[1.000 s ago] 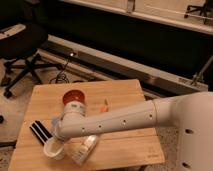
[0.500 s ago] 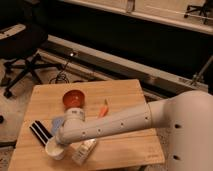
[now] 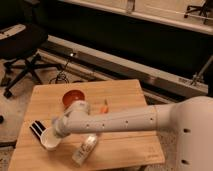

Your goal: Pick up the ceramic cup

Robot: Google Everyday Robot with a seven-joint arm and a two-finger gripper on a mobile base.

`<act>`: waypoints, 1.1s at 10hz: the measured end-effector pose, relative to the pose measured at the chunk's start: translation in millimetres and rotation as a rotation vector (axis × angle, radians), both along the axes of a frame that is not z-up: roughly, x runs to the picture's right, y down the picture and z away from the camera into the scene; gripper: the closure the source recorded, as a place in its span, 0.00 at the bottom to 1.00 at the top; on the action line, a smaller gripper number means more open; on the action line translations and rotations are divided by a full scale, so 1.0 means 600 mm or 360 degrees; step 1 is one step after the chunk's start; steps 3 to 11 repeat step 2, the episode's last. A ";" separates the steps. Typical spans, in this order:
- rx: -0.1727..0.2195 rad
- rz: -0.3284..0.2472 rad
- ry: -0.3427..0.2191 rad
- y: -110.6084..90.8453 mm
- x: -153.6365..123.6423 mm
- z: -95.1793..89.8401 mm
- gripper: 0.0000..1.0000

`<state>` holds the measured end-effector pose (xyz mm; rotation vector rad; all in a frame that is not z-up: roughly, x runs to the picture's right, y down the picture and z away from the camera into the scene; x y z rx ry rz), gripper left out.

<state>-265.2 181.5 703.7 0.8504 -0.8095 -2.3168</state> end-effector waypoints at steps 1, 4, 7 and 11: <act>0.0030 0.0136 -0.0084 -0.045 0.018 -0.018 1.00; 0.0047 0.0207 -0.0126 -0.065 0.034 -0.026 1.00; 0.0047 0.0207 -0.0126 -0.065 0.034 -0.026 1.00; 0.0047 0.0207 -0.0126 -0.065 0.034 -0.026 1.00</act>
